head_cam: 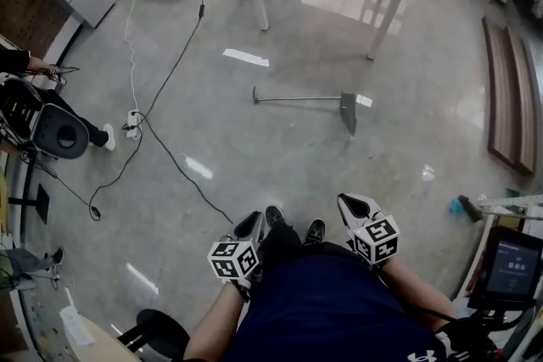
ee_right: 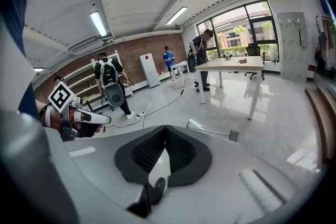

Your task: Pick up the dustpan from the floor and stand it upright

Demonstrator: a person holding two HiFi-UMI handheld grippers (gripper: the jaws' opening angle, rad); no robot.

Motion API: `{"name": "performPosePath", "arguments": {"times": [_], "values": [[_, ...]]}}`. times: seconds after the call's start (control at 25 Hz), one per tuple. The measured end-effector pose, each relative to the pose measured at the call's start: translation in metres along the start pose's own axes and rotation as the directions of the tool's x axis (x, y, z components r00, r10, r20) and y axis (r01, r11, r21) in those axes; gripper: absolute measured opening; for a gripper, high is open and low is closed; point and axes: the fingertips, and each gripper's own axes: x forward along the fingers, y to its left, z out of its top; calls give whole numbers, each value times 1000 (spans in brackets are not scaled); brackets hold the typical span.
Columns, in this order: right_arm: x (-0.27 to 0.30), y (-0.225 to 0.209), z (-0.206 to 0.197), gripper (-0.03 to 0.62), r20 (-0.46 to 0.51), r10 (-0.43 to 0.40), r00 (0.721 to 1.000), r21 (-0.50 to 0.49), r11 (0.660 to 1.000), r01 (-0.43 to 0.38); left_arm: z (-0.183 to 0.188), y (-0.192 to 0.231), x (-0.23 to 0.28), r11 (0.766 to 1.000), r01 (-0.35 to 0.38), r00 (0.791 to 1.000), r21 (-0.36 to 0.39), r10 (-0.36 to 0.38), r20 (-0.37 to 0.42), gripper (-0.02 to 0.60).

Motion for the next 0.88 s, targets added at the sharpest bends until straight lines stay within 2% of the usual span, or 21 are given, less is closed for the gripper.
{"name": "performPosePath", "arguments": {"times": [0.24, 0.48, 0.68, 0.88], "values": [[36, -16, 19, 11, -19, -11, 1000, 2, 1000, 11, 20, 23, 30, 1000, 3, 1000, -22, -3, -19, 35], [75, -34, 50, 11, -24, -46, 999, 14, 999, 46, 64, 41, 66, 999, 48, 999, -18, -48, -22, 35], [105, -24, 78, 11, -29, -64, 998, 17, 998, 64, 88, 64, 71, 997, 75, 996, -24, -76, -40, 35], [144, -12, 100, 11, -38, -69, 997, 5, 998, 70, 109, 106, 79, 996, 77, 996, -38, -79, -48, 35]]}}
